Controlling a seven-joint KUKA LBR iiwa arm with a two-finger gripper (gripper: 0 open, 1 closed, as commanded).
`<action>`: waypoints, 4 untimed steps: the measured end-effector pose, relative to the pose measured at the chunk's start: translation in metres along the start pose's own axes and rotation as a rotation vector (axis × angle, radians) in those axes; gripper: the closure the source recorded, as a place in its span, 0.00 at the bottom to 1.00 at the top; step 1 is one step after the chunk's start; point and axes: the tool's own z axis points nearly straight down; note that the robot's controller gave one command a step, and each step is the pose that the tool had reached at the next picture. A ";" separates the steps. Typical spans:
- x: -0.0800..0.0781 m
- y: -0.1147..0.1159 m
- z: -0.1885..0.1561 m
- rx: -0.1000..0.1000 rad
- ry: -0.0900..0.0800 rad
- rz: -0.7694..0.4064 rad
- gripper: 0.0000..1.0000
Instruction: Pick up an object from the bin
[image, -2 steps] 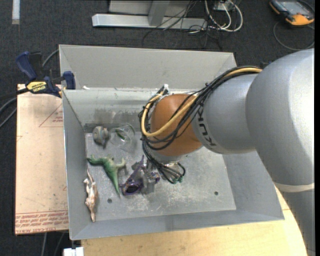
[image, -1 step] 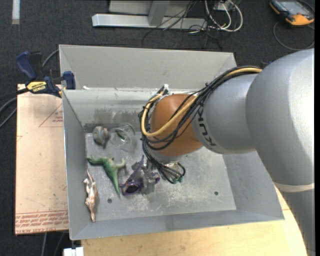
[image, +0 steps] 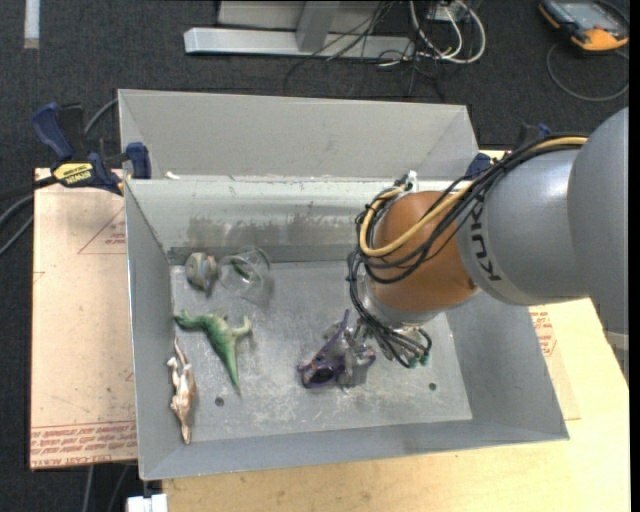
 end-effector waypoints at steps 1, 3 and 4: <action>0.000 0.000 0.000 0.000 0.000 0.000 1.00; -0.019 0.005 -0.114 -0.001 -0.003 0.027 1.00; -0.019 0.005 -0.114 -0.001 -0.003 0.027 1.00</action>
Offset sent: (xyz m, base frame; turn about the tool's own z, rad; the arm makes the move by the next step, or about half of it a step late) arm 0.0067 0.0053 0.0063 0.0052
